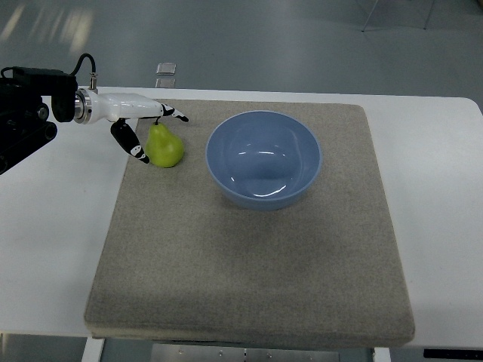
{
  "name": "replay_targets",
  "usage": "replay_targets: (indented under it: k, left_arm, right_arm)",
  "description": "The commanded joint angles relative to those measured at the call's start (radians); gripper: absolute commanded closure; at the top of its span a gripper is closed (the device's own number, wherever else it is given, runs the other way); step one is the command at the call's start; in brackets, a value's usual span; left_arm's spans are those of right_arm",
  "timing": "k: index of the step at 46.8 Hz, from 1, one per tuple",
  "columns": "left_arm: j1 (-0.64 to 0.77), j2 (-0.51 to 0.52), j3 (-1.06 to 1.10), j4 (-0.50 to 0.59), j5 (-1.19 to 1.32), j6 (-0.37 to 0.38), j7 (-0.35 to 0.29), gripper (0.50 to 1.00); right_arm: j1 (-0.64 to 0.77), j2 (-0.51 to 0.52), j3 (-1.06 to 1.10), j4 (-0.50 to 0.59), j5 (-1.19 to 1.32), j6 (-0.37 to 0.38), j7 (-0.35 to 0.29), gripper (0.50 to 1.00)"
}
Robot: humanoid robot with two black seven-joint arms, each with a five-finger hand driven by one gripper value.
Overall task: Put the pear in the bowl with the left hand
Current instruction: 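Close the left hand's fingers around the yellow-green pear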
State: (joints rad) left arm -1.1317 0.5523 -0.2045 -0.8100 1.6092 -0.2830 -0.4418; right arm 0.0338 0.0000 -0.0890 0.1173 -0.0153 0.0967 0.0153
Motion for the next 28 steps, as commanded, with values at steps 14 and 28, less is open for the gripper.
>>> replay_targets:
  k: [14, 28]
  left_arm:
    - [0.004, -0.003, 0.001, 0.000, 0.000, 0.001, -0.001, 0.540]
    - [0.018, -0.014, 0.001, 0.000, -0.003, 0.001, -0.001, 0.647]
  right_arm:
    - [0.000, 0.000, 0.000, -0.001, 0.000, 0.000, 0.000, 0.574]
    - [0.000, 0.000, 0.000, -0.001, 0.000, 0.000, 0.000, 0.576]
